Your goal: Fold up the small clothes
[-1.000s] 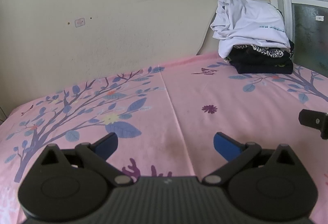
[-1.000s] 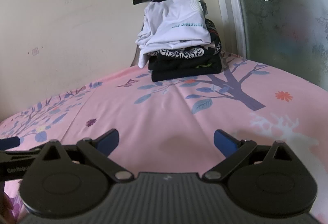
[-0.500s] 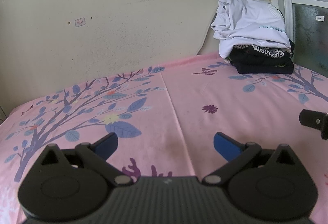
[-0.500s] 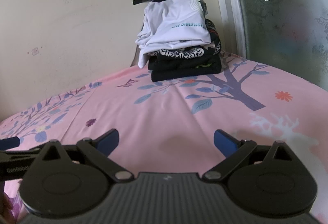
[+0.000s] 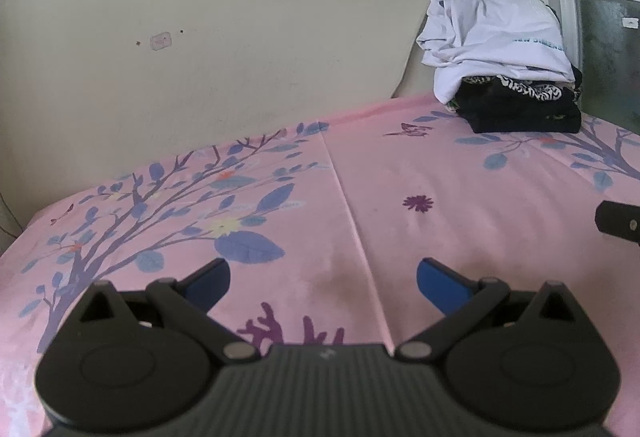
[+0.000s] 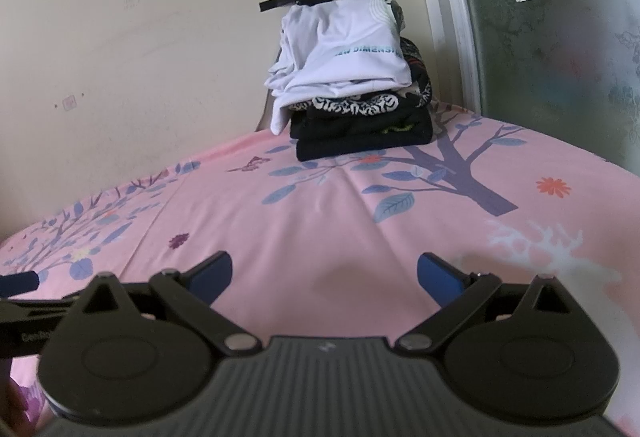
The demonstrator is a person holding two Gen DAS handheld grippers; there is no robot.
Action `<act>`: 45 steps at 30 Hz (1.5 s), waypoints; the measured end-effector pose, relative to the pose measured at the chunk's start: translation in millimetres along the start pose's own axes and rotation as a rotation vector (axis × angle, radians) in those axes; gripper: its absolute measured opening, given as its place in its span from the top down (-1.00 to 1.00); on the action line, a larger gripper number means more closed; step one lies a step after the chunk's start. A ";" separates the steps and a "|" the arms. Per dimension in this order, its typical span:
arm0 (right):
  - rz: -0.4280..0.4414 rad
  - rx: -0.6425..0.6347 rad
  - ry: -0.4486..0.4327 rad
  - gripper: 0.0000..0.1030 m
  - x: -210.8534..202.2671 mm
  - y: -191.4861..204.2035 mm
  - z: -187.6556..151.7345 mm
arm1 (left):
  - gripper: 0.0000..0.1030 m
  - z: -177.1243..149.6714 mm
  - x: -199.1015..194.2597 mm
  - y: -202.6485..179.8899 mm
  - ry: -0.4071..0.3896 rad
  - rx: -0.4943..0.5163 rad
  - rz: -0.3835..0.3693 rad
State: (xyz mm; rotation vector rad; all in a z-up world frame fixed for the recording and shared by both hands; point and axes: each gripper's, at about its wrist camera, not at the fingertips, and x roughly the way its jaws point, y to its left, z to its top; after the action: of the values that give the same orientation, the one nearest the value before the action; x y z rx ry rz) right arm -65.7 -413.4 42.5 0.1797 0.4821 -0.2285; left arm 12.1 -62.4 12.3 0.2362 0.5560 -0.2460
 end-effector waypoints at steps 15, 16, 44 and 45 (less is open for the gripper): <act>-0.004 -0.004 0.002 -0.79 0.1 2.7 -0.9 | -0.99 -0.3 2.9 1.9 0.019 -0.010 -0.008; -0.004 -0.004 0.002 -0.79 0.0 2.6 -0.9 | -0.99 -0.4 2.8 1.8 0.018 -0.009 -0.007; 0.010 0.002 -0.013 -0.79 0.0 1.8 -1.9 | -0.99 -0.4 -4.7 4.3 -0.021 -0.018 -0.023; 0.011 0.003 -0.014 -0.79 -0.2 2.2 -2.3 | -0.99 -0.3 -5.6 5.4 -0.026 -0.022 -0.024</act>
State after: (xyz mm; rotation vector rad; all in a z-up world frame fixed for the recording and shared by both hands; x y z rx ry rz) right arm -66.3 -410.7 41.0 0.1834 0.4665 -0.2191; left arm 8.9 -56.4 15.9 0.2044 0.5360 -0.2658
